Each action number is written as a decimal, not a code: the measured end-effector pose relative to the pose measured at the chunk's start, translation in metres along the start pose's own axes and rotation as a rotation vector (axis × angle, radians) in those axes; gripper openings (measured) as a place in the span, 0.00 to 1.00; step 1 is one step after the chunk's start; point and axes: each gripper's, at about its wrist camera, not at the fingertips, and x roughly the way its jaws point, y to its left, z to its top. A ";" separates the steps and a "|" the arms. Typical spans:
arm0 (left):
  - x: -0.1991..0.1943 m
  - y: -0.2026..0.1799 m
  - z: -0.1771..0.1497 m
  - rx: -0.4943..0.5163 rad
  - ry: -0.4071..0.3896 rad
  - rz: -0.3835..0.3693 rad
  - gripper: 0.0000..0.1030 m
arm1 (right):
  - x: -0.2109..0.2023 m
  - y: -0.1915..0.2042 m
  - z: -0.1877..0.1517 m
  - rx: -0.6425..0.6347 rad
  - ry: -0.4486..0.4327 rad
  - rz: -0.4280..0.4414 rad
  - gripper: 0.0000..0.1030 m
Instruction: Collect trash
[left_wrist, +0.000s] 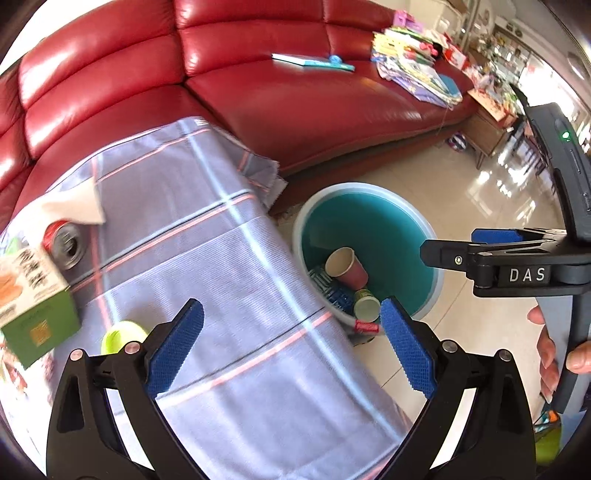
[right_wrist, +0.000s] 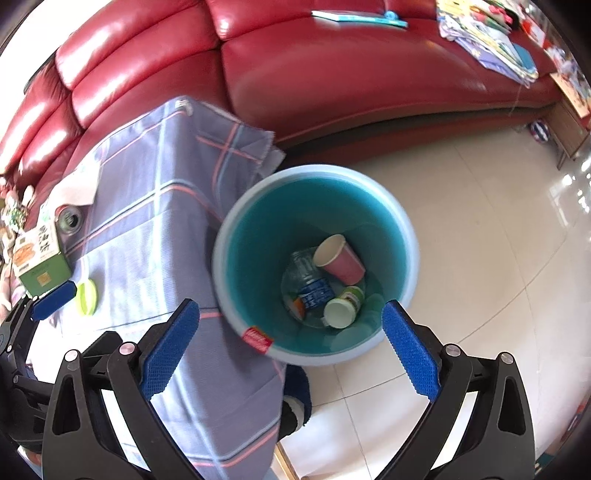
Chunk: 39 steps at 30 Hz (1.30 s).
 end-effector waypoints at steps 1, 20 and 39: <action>-0.006 0.006 -0.004 -0.011 -0.005 0.002 0.90 | -0.001 0.006 -0.002 -0.010 0.000 0.001 0.96; -0.083 0.138 -0.093 -0.197 -0.058 0.127 0.91 | -0.004 0.160 -0.027 -0.250 0.039 0.017 0.96; -0.114 0.269 -0.162 -0.429 -0.071 0.203 0.91 | 0.007 0.331 -0.043 -0.402 0.026 0.070 0.96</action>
